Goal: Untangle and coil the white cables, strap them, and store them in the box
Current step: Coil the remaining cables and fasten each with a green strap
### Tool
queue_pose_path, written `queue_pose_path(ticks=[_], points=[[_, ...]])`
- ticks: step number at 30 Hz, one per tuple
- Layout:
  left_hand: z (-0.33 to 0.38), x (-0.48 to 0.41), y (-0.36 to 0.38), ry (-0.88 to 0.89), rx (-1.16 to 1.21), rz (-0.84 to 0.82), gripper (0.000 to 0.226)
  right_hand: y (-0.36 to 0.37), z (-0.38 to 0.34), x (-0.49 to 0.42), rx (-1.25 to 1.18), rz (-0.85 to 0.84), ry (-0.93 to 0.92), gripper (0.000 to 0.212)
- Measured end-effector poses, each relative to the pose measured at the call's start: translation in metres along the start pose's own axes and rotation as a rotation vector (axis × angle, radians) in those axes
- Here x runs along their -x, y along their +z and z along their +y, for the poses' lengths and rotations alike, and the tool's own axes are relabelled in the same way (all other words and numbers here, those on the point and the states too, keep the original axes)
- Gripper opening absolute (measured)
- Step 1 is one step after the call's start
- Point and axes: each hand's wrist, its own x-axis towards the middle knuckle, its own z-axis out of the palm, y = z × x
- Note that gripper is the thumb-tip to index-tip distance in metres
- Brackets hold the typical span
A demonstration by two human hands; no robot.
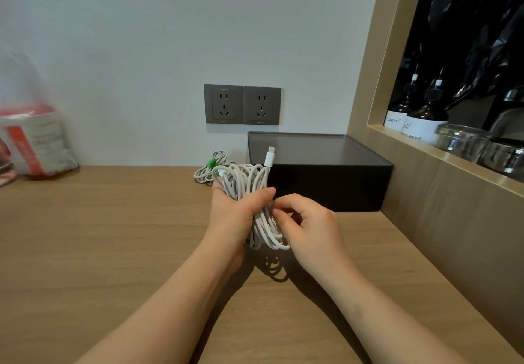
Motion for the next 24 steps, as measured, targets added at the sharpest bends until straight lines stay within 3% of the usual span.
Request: queue_pose_path(ticks=[4, 9, 11, 13, 16, 24], points=[[0.001, -0.001, -0.004, 0.035, -0.023, 0.077, 0.054, 0.002, 0.001, 0.000, -0.005, -0.062, 0.014, 0.023], [0.002, -0.006, -0.007, 0.078, -0.055, 0.174, 0.055, 0.001, -0.007, 0.002, -0.225, -0.184, 0.118, 0.021], [0.004, -0.008, -0.009, 0.085, -0.035, 0.188, 0.056, 0.005, -0.005, 0.002, -0.108, -0.202, 0.086, 0.033], [0.005, -0.008, -0.009, 0.030, 0.057, 0.200, 0.052, 0.010, -0.002, 0.002, 0.036, -0.177, 0.035, 0.032], [0.004, -0.003, -0.006, -0.109, 0.231, 0.153, 0.046, 0.012, 0.000, 0.001, 0.079, -0.070, -0.035, 0.010], [-0.002, 0.002, 0.000, -0.219, 0.347, 0.067, 0.050, 0.015, -0.001, 0.005, 0.057, 0.076, -0.114, 0.009]])
